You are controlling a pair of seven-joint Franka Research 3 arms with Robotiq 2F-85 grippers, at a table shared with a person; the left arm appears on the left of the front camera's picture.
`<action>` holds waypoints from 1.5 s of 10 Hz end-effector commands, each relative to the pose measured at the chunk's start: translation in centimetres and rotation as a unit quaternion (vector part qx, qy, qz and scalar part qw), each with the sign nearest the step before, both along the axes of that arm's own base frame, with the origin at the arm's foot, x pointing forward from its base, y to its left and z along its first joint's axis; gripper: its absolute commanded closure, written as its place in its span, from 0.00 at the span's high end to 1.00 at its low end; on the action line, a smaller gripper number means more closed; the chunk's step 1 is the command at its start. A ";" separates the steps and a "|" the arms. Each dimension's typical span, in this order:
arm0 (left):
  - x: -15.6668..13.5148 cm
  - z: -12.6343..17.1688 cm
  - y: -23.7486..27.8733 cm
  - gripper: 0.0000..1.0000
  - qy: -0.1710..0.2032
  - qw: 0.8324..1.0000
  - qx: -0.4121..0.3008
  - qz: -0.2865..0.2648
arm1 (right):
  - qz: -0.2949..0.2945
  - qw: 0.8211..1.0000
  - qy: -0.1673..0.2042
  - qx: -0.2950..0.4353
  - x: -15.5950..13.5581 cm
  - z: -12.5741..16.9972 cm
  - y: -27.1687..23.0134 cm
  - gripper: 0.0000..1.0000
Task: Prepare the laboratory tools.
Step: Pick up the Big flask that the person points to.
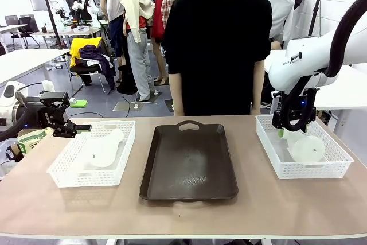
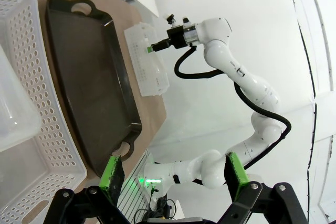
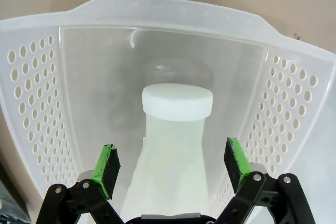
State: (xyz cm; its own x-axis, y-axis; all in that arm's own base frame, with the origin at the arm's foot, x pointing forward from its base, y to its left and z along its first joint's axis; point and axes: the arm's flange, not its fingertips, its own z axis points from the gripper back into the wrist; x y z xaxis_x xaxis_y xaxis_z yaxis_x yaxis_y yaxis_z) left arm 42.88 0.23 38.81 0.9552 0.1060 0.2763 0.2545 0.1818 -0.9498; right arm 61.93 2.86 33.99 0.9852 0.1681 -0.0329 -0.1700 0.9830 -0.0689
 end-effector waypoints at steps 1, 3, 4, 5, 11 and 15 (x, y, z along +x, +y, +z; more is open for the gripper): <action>0.0 0.2 0.1 1.00 -0.003 1.000 -0.005 0.002 | -0.013 1.000 -0.013 0.010 1.1 -0.4 -0.1 1.00; 0.0 0.2 0.1 1.00 -0.003 1.000 -0.005 0.002 | -0.015 1.000 -0.012 0.010 1.2 -0.7 0.0 0.97; 0.0 0.2 0.1 1.00 -0.003 1.000 -0.005 0.002 | -0.014 1.000 -0.010 0.008 1.2 -0.8 0.1 0.79; 0.0 0.2 0.1 1.00 -0.003 1.000 -0.005 0.002 | -0.016 1.000 -0.011 0.006 1.2 -0.7 0.1 0.61; 0.0 0.2 0.1 1.00 -0.003 1.000 -0.005 0.002 | -0.039 0.999 -0.005 0.009 1.0 -0.5 -0.1 0.00; 0.0 0.2 0.1 1.00 -0.003 1.000 -0.005 0.002 | -0.021 1.000 -0.007 0.005 0.7 -0.5 -0.2 0.00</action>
State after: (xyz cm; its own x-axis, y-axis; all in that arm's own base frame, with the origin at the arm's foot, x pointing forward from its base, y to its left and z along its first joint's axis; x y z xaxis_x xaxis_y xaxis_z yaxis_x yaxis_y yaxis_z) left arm 42.88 0.22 38.81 0.9552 0.1059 0.2762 0.2545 0.1818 -0.9498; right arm 62.59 2.59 33.48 0.9928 0.1183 -0.0182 -0.1192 0.9909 -0.0628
